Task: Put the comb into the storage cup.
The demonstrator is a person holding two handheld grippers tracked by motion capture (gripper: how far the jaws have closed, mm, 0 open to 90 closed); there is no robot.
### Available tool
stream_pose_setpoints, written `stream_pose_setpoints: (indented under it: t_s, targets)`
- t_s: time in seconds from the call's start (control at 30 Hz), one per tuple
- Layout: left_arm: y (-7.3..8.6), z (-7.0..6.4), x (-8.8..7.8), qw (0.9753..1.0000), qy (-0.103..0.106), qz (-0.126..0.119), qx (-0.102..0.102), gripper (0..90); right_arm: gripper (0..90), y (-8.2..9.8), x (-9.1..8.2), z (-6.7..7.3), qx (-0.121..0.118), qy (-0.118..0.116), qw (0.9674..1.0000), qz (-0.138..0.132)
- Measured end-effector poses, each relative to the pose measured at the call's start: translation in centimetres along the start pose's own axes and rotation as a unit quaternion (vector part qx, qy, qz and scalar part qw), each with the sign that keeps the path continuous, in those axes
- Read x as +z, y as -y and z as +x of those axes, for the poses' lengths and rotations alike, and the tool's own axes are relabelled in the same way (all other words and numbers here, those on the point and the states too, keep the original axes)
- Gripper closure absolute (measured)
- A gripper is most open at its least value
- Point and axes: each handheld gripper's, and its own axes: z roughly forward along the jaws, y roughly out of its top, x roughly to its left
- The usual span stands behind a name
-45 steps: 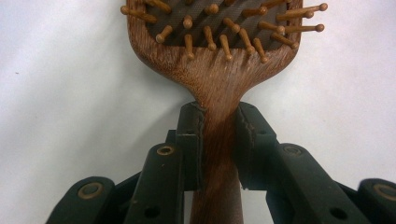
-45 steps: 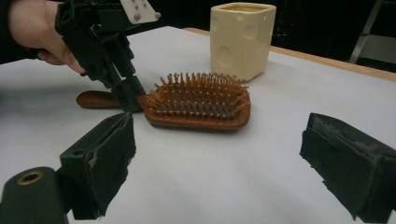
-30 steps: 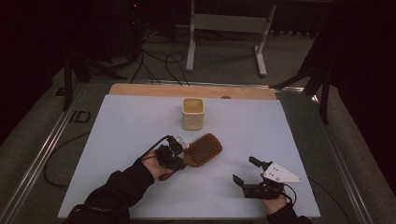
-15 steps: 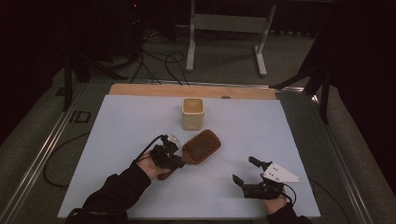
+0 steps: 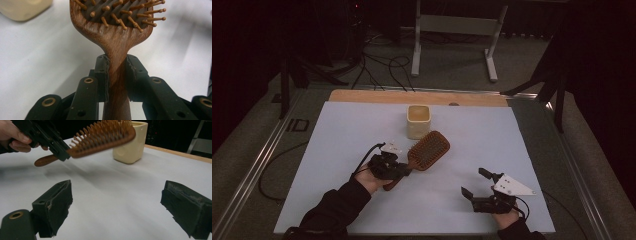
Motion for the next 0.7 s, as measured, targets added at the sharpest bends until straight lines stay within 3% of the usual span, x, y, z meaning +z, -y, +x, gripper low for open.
stream_pose_setpoints:
  t_s: [0.3, 0.33, 0.5, 0.7]
  targets:
    - [1.5, 0.3, -1.4, 0.9991, 0.014, -0.040, 0.004, 74.3, 9.6, 0.0, 0.1, 0.0, -0.002, 0.000, 1.0000, 0.004]
    - [1.7, 0.3, -1.6, 0.9987, 0.008, -0.050, 0.008, 74.3, 9.6, 0.1, 0.1, 0.0, -0.002, -0.001, 1.0000, 0.004]
    - [2.8, 0.5, -2.1, 0.9966, 0.021, -0.080, 0.007, 74.3, 9.7, 0.1, 0.2, 0.0, 0.000, 0.000, 1.0000, 0.006]
    - [3.9, 0.2, -2.7, 0.9940, 0.010, -0.107, 0.021, 74.3, 9.6, 0.1, 0.3, 0.1, 0.001, 0.001, 1.0000, 0.010]
